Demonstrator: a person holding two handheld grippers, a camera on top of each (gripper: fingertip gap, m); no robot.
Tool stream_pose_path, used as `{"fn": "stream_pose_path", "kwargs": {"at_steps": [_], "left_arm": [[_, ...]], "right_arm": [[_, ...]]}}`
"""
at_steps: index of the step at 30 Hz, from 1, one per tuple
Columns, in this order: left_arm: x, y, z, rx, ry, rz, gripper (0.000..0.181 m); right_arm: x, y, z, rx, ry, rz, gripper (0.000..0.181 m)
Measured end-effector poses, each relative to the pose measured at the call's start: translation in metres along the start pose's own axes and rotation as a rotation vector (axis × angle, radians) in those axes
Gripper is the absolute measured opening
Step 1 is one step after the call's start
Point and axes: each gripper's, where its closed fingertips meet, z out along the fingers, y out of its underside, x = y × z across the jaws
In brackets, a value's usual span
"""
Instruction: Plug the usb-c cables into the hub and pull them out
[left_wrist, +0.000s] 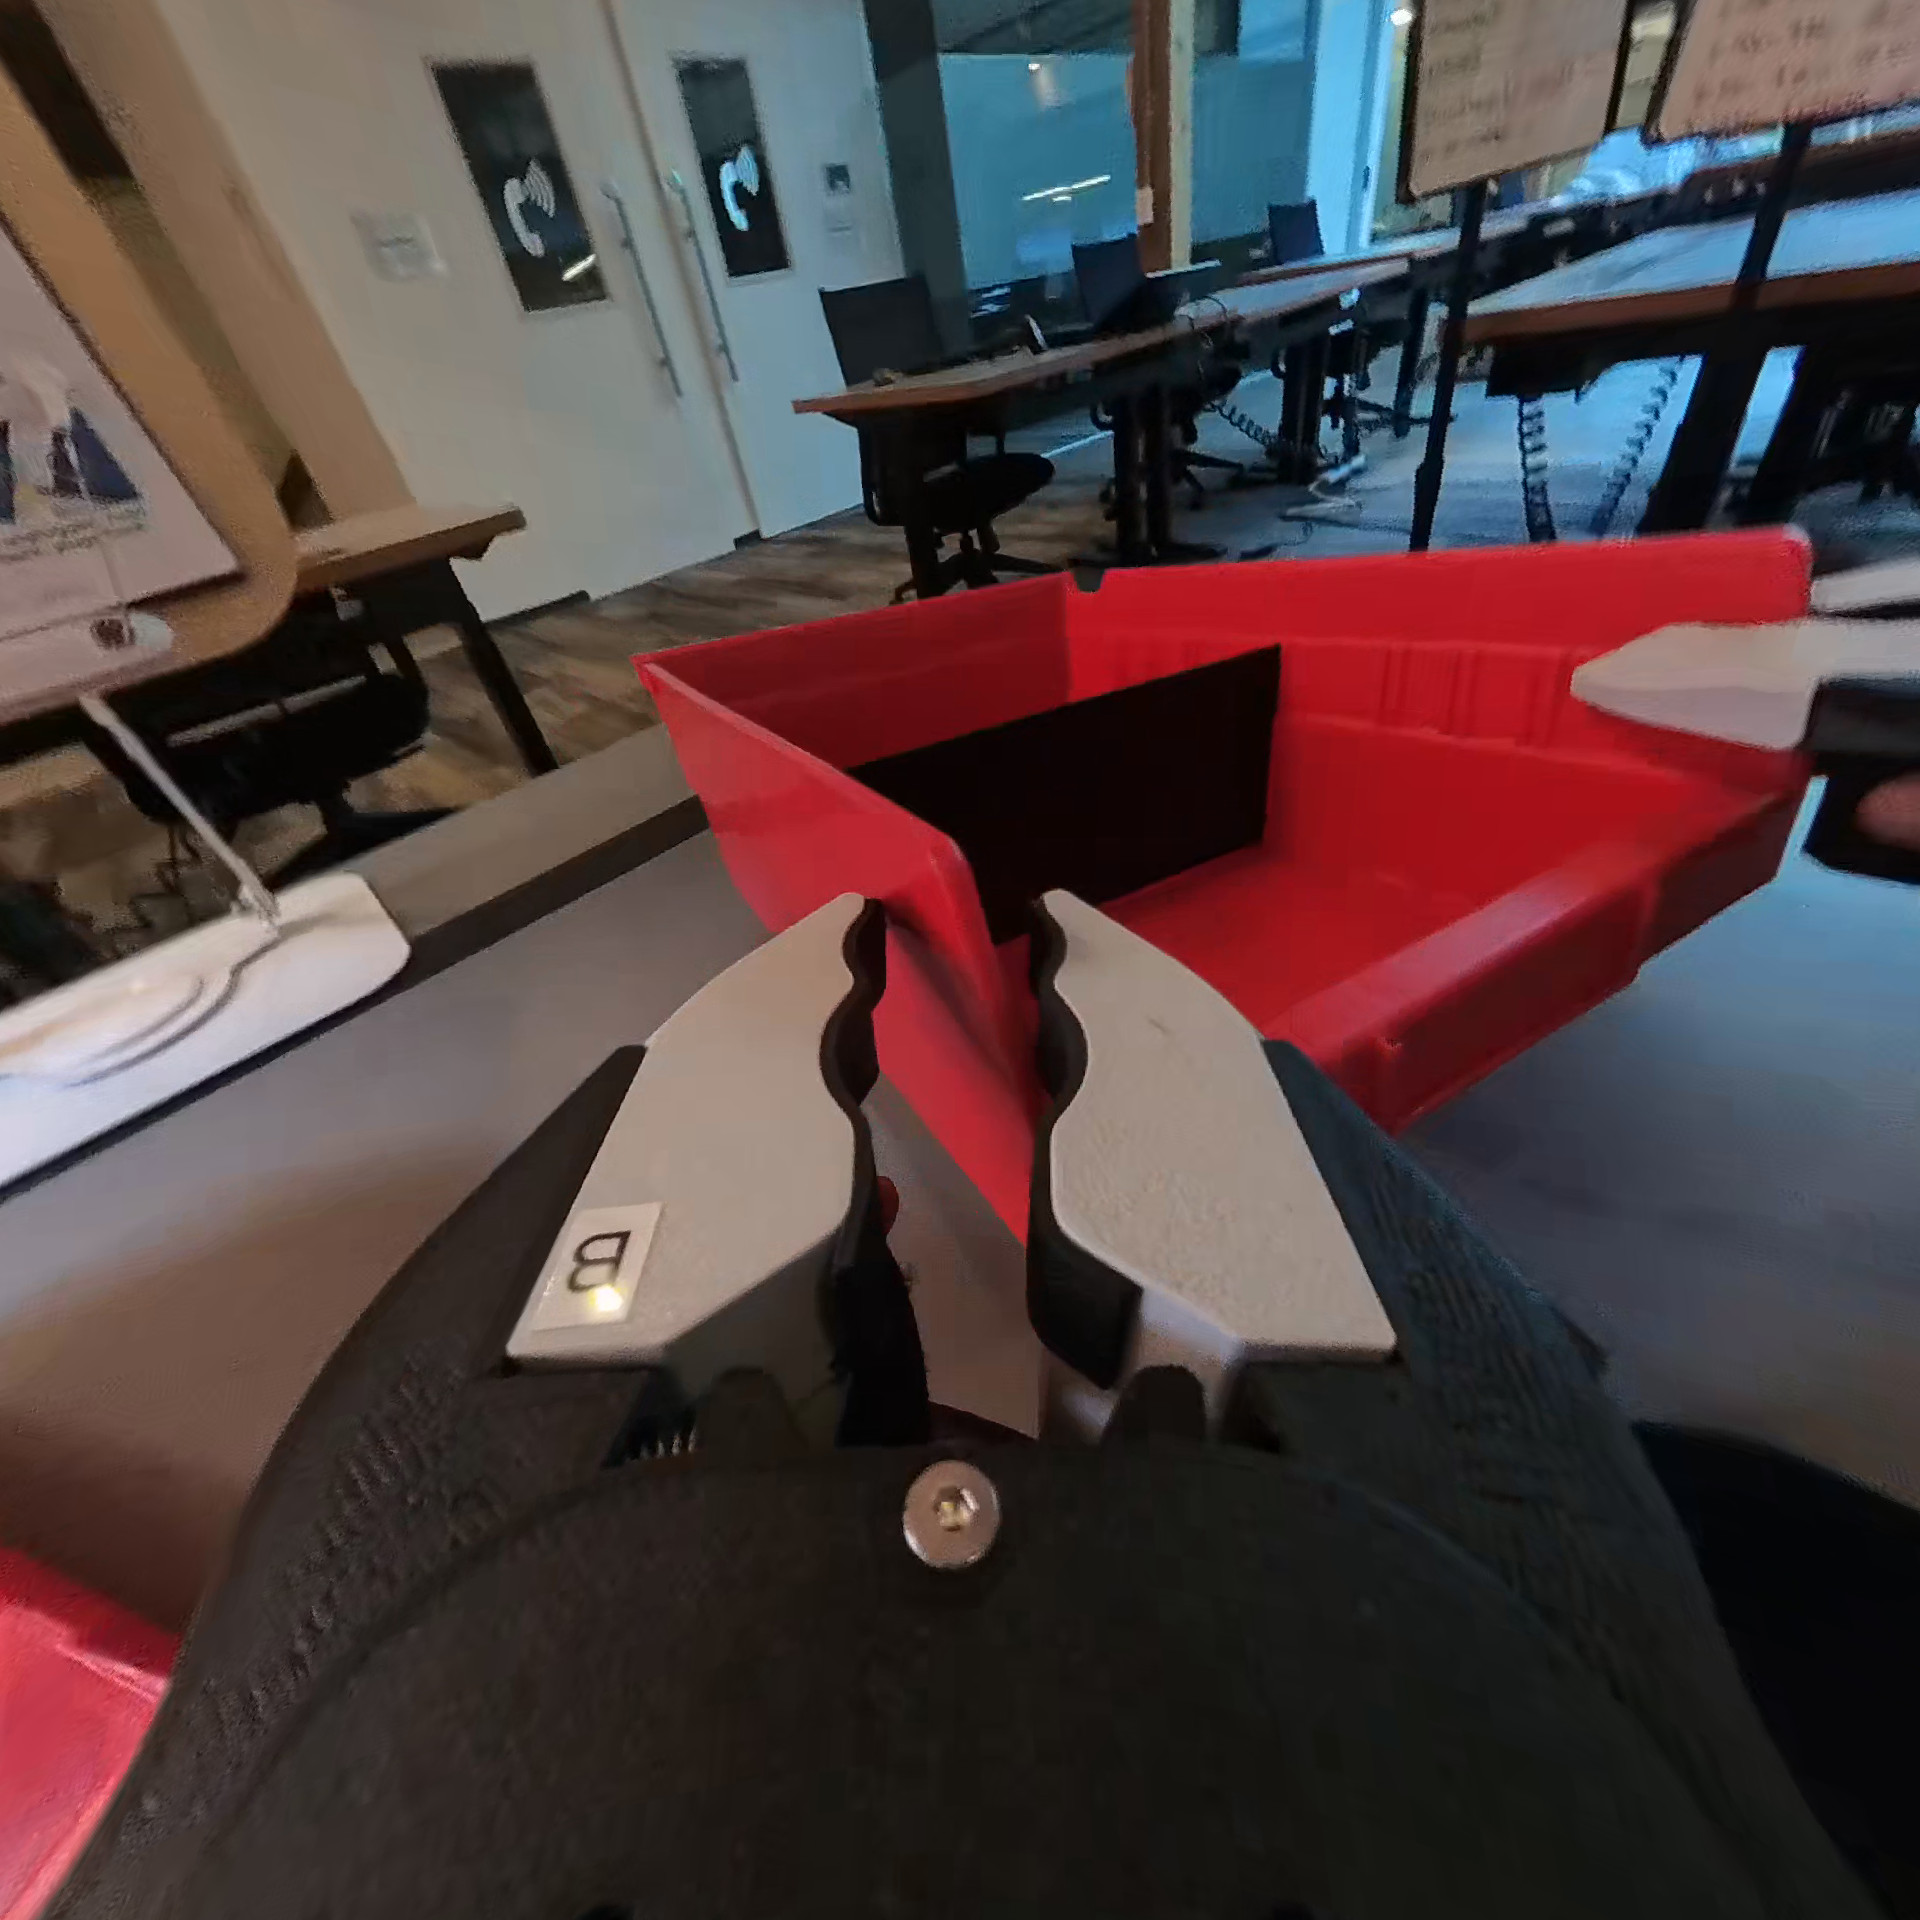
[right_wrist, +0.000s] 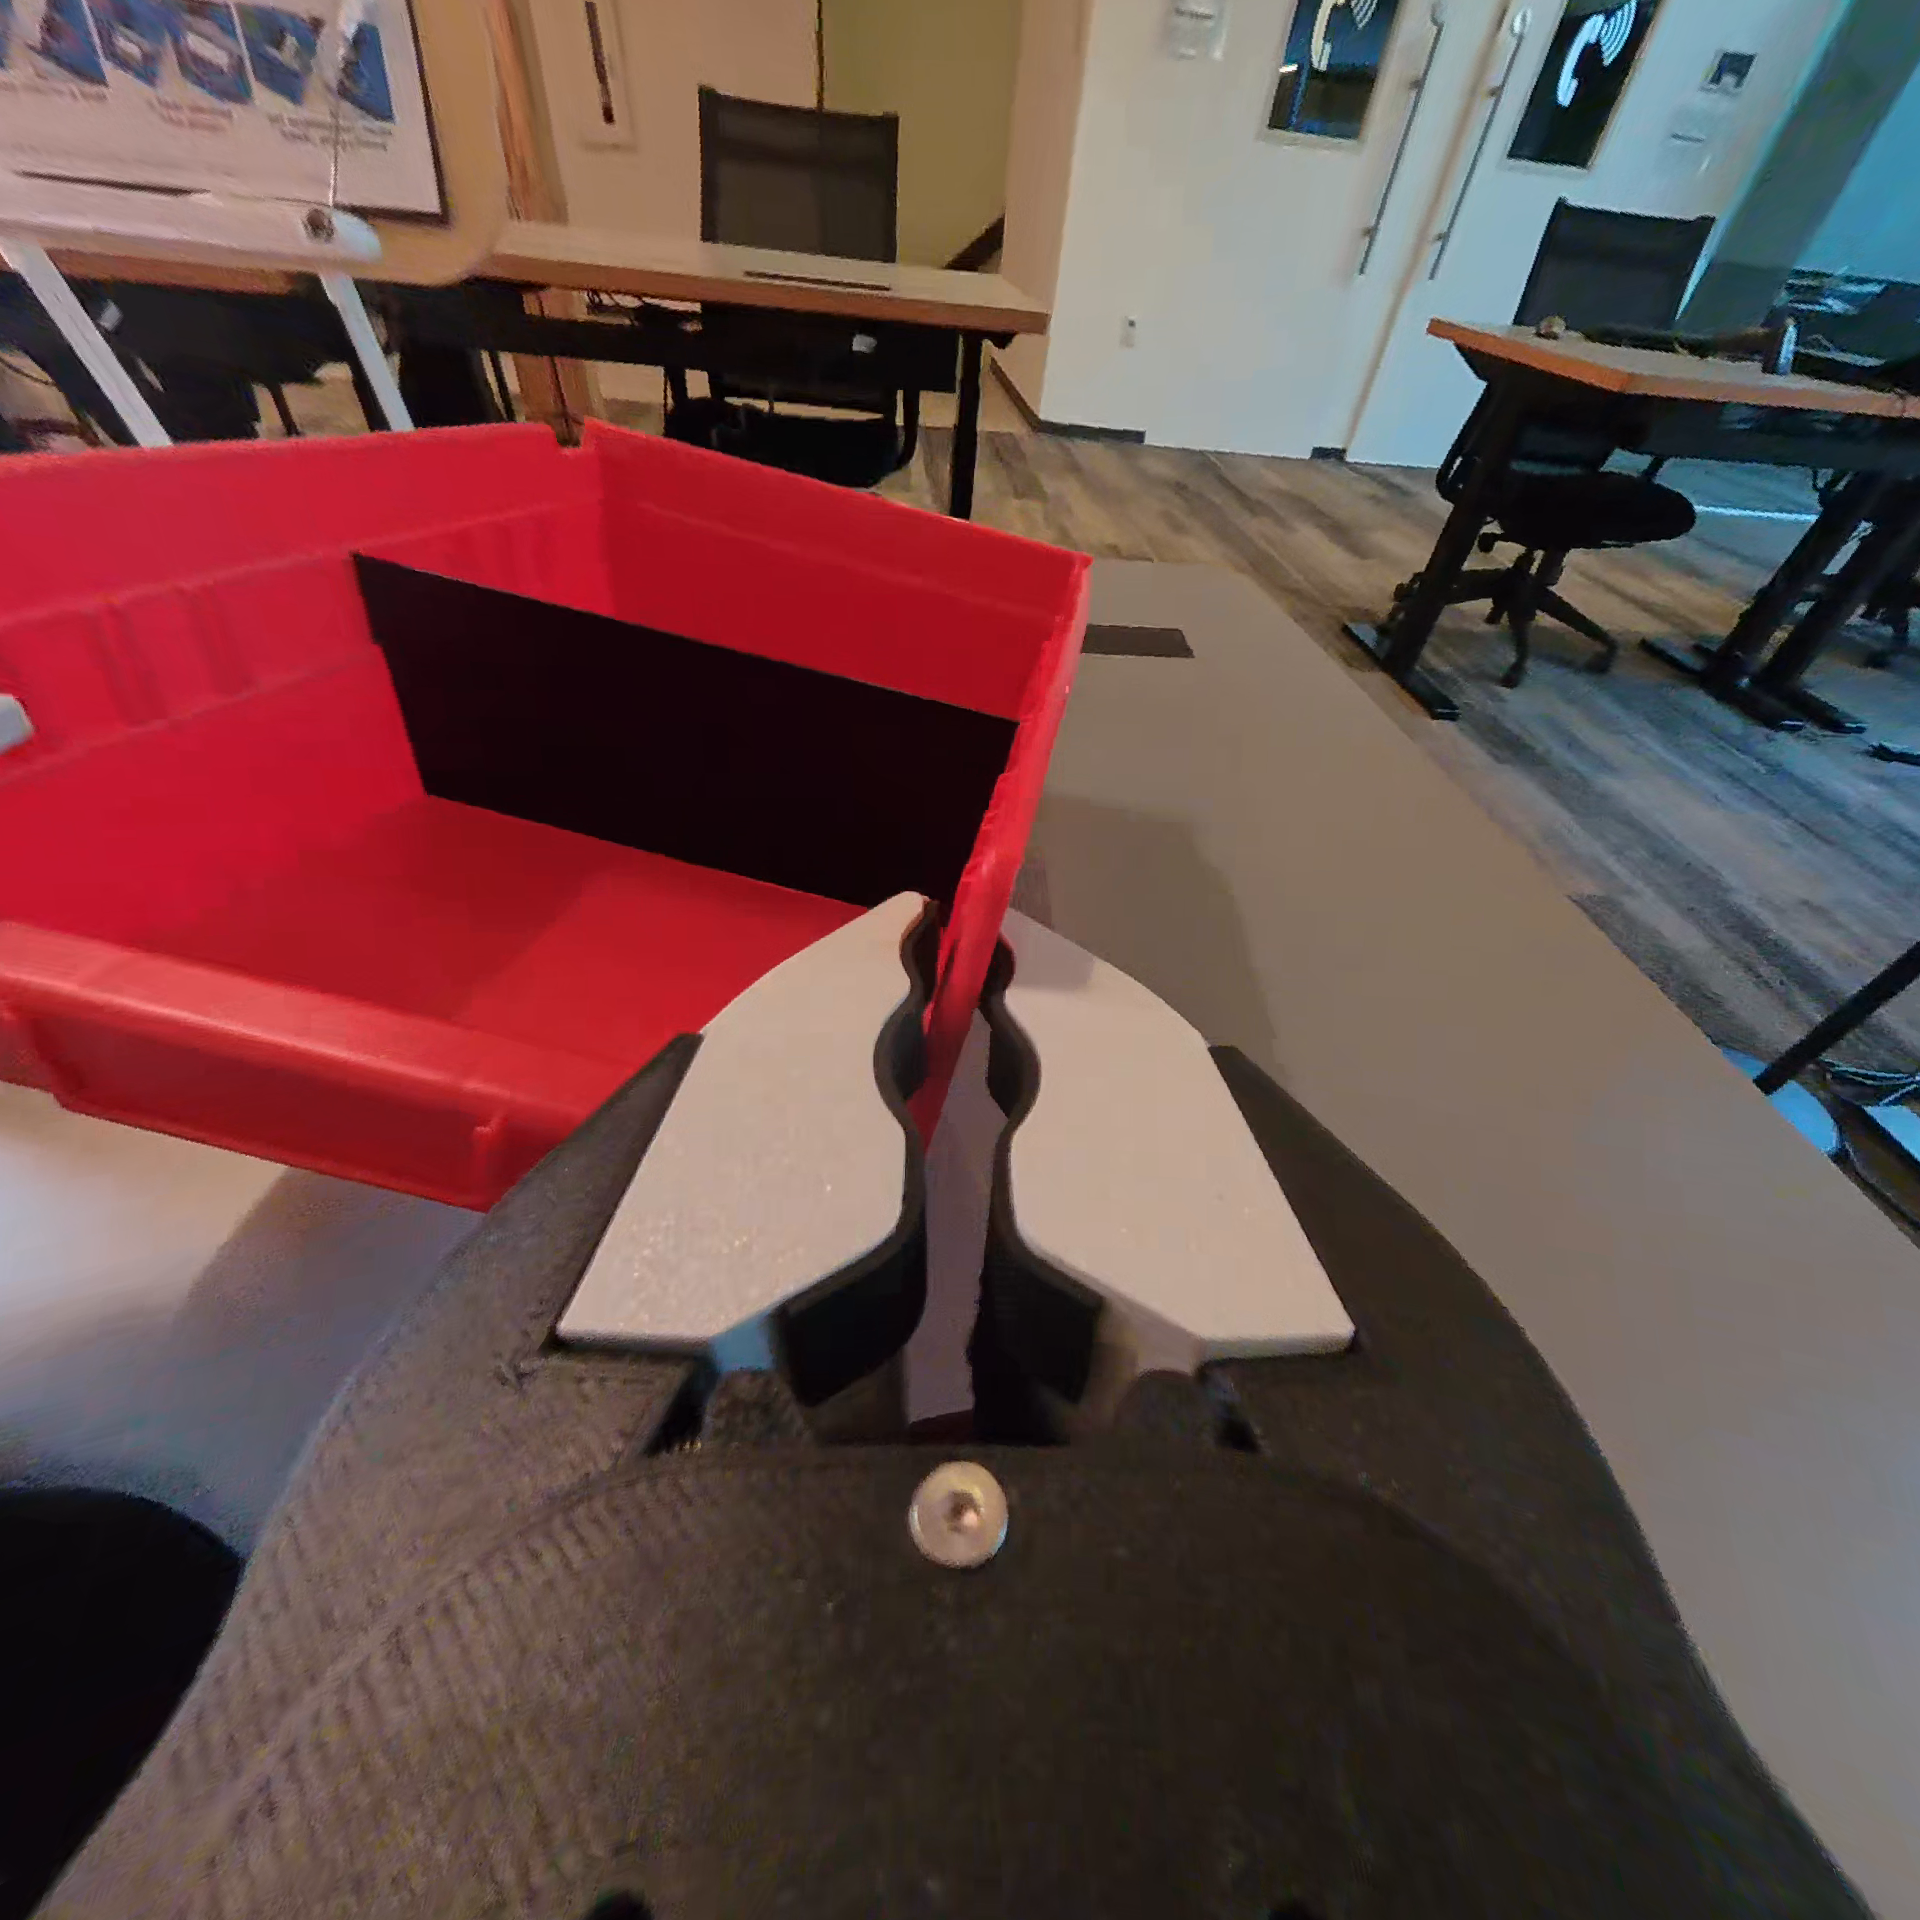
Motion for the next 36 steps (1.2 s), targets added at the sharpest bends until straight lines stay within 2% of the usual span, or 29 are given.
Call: {"fn": "stream_pose_path", "kwargs": {"at_steps": [5,8,9,11,13,14,16,17,19,20,22,23,24,25,26,27,28,30,32,36], "left_arm": [[0.002,0.02,0.006,-0.069,0.017,0.028,0.028],[0.02,0.032,0.003,-0.156,0.179,-0.005,0.034],[0.027,0.031,0.0,-0.164,0.236,-0.041,0.042],[0.032,0.02,-0.008,-0.151,0.279,-0.048,0.065],[0.031,0.009,-0.022,-0.142,0.285,0.0,0.078],[0.031,0.004,-0.033,-0.133,0.293,0.021,0.08],[0.025,-0.005,-0.058,-0.095,0.293,0.04,0.08],[0.021,-0.006,-0.072,-0.085,0.293,0.047,0.079],[0.002,-0.006,-0.1,-0.082,0.24,0.044,0.056],[-0.011,-0.01,-0.114,-0.056,0.195,0.04,0.042],[-0.038,-0.005,-0.14,-0.083,0.115,0.04,0.014],[-0.054,0.002,-0.151,-0.127,0.063,0.065,0.0],[-0.069,0.013,-0.16,-0.177,0.01,0.107,0.001],[-0.083,0.027,-0.168,-0.251,-0.025,0.141,0.009],[-0.091,0.044,-0.174,-0.34,-0.03,0.158,0.024],[-0.096,0.061,-0.177,-0.414,-0.02,0.157,0.036],[-0.098,0.074,-0.178,-0.463,-0.001,0.144,0.044],[-0.091,0.093,-0.174,-0.488,0.058,0.086,0.049],[-0.091,0.103,-0.168,-0.477,0.049,0.064,0.051],[-0.117,0.114,-0.168,-0.502,-0.093,0.178,0.046]], "right_arm": [[0.0,0.005,0.002,0.005,-0.031,0.032,0.008],[0.014,0.019,0.007,-0.037,0.018,0.131,0.005],[0.019,0.021,0.008,-0.032,0.021,0.183,0.01],[0.028,0.011,0.002,0.067,-0.009,0.299,0.03],[0.043,-0.009,-0.012,0.225,-0.017,0.418,0.05],[0.051,-0.019,-0.02,0.307,-0.02,0.449,0.059],[0.062,-0.033,-0.035,0.438,-0.007,0.463,0.063],[0.064,-0.039,-0.041,0.487,0.0,0.46,0.058],[0.064,-0.045,-0.05,0.537,0.012,0.436,0.0],[0.062,-0.047,-0.051,0.532,0.019,0.42,0.0],[0.044,-0.052,-0.05,0.502,-0.028,0.347,0.0],[0.026,-0.059,-0.05,0.51,-0.104,0.287,0.0],[0.005,-0.064,-0.051,0.503,-0.197,0.232,0.0],[-0.018,-0.065,-0.05,0.467,-0.302,0.174,0.0],[-0.043,-0.061,-0.049,0.409,-0.414,0.109,0.007],[-0.067,-0.052,-0.046,0.328,-0.518,0.047,0.026],[-0.091,-0.038,-0.044,0.223,-0.622,-0.006,0.035],[-0.137,-0.008,-0.048,0.012,-0.838,-0.082,0.058],[-0.158,0.01,-0.04,-0.093,-0.854,-0.157,0.068],[-0.166,0.032,-0.023,-0.195,-0.775,-0.288,0.07]]}}
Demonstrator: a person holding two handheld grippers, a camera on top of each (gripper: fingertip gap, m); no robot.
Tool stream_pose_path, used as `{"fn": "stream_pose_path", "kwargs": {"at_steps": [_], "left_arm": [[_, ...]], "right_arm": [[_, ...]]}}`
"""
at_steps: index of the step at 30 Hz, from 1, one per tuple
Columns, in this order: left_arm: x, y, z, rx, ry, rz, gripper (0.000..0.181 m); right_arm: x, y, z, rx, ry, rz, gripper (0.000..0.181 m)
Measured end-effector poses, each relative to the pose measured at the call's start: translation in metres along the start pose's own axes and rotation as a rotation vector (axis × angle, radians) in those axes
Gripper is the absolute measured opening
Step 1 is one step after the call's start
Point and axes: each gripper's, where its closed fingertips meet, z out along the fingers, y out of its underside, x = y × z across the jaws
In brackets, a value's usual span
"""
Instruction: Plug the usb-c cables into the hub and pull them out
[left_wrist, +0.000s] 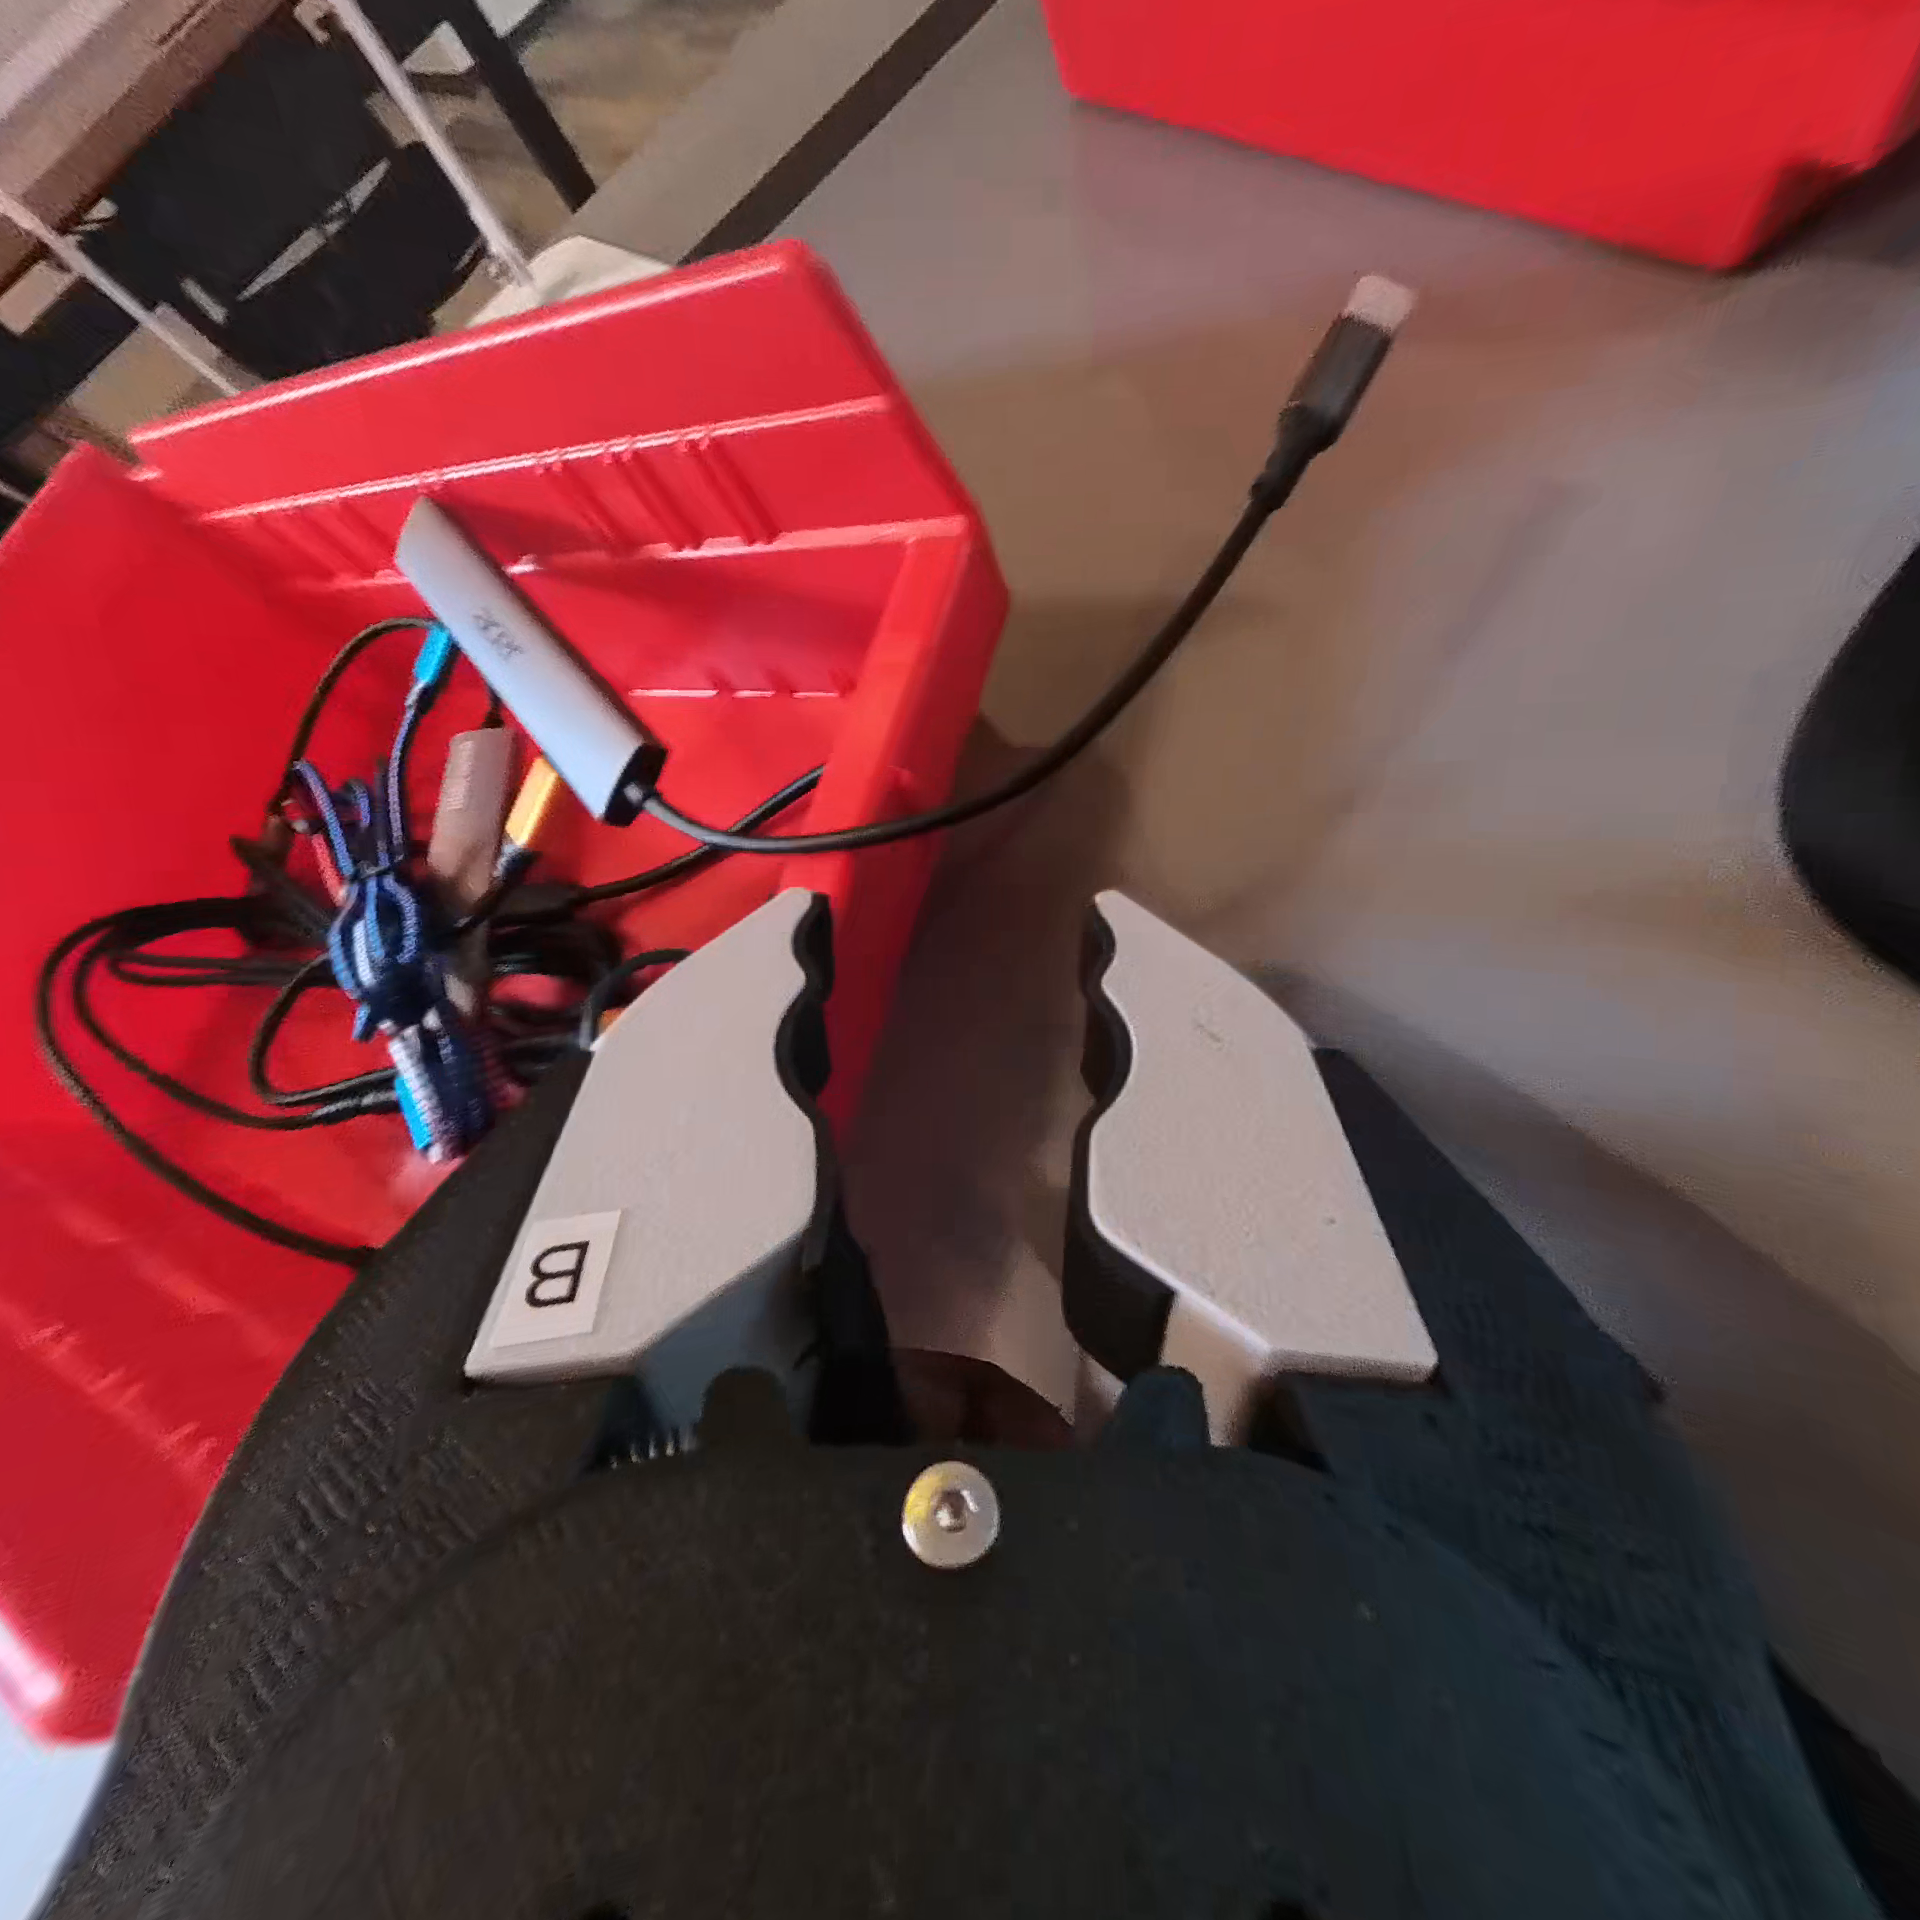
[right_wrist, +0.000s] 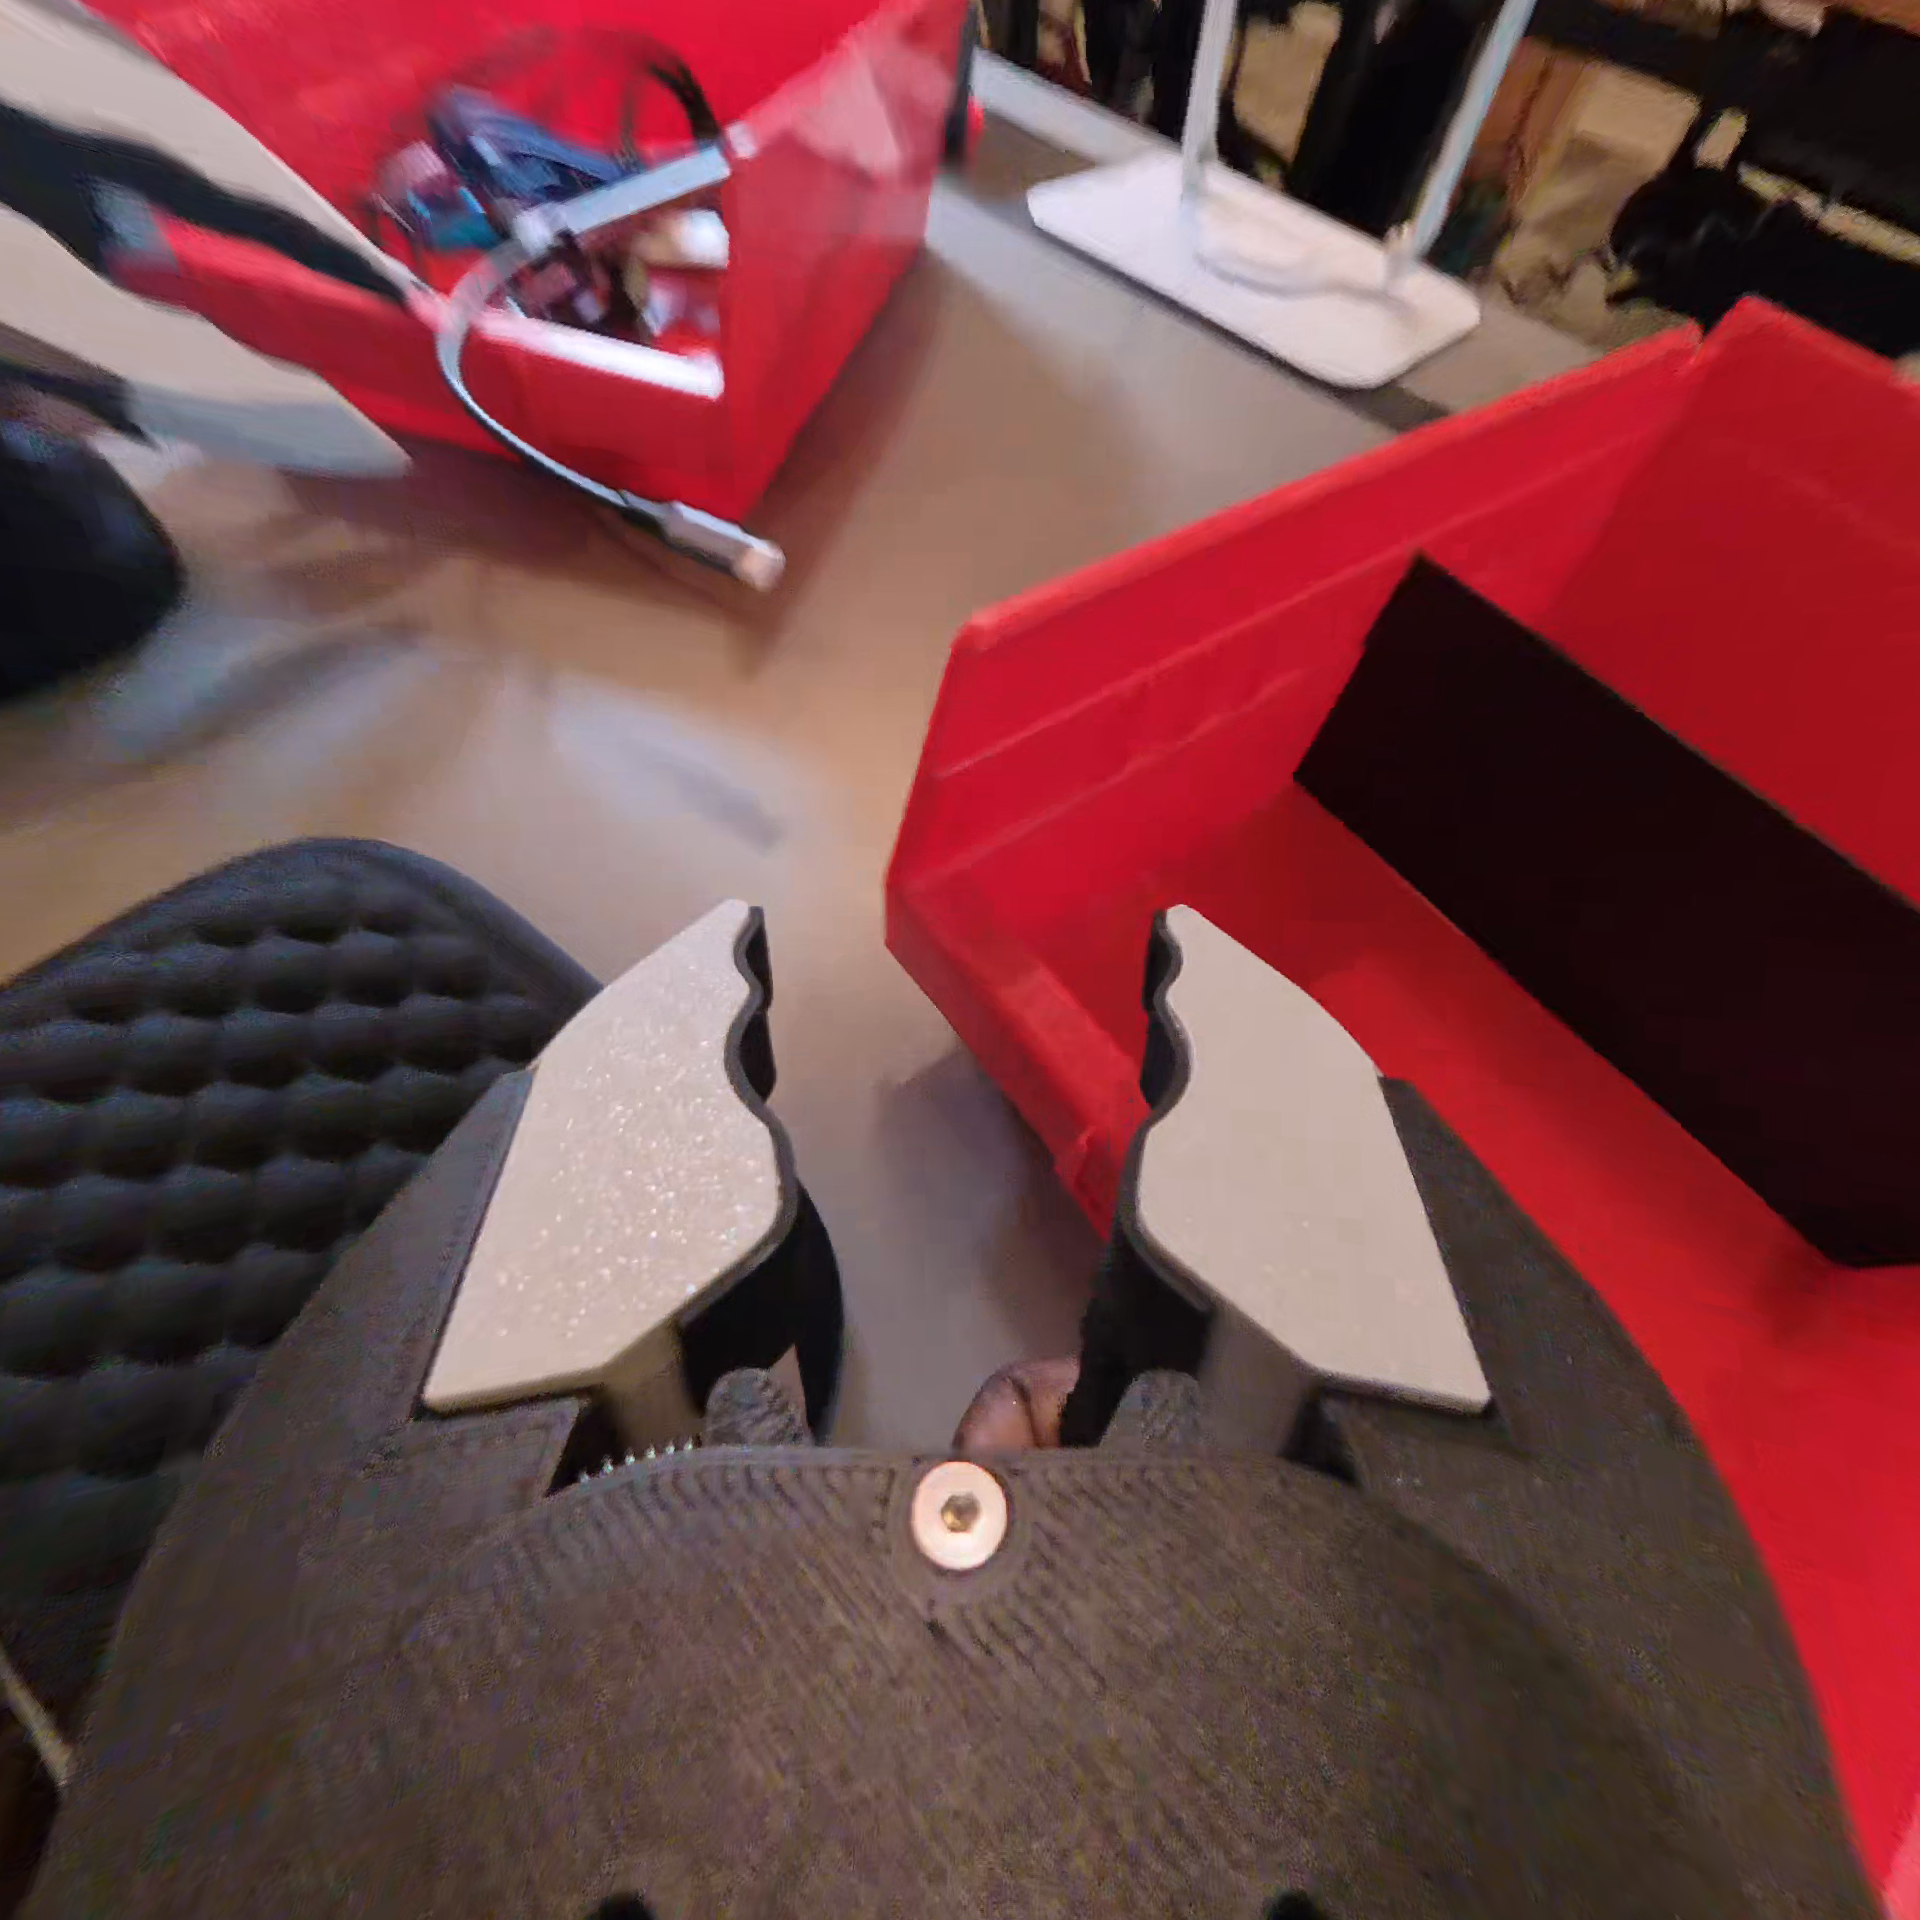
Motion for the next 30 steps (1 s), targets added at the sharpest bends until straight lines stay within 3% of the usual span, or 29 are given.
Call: {"fn": "stream_pose_path", "kwargs": {"at_steps": [1,4,7,8,11,13,17,21,30], "left_arm": [[-0.007,0.004,-0.001,-0.022,-0.026,0.004,0.045],[-0.031,0.013,-0.007,-0.04,-0.065,-0.03,0.016],[-0.041,0.022,-0.014,-0.085,-0.012,-0.102,0.021],[-0.049,0.027,-0.016,-0.118,-0.052,-0.067,0.035],[-0.046,0.028,-0.018,-0.116,-0.032,0.107,0.043],[-0.04,0.036,-0.012,-0.188,0.018,0.162,0.048],[-0.047,0.059,0.0,-0.347,0.046,0.281,0.035],[-0.051,0.064,-0.005,-0.343,0.048,0.276,0.034],[-0.088,0.114,-0.054,-0.387,0.064,0.222,0.04]], "right_arm": [[0.005,0.008,0.003,-0.049,0.031,-0.007,0.07],[0.018,0.021,0.004,-0.099,0.112,-0.033,0.065],[0.029,0.02,0.0,-0.088,0.159,0.005,0.07],[0.031,0.02,-0.002,-0.087,0.167,0.004,0.07],[0.028,0.023,-0.003,-0.105,0.158,-0.017,0.073],[0.028,0.029,0.0,-0.154,0.17,-0.042,0.074],[0.039,0.045,0.008,-0.278,0.269,-0.138,0.069],[0.04,0.047,0.009,-0.292,0.28,-0.16,0.056],[0.048,0.059,-0.009,-0.352,0.282,-0.104,0.057]]}}
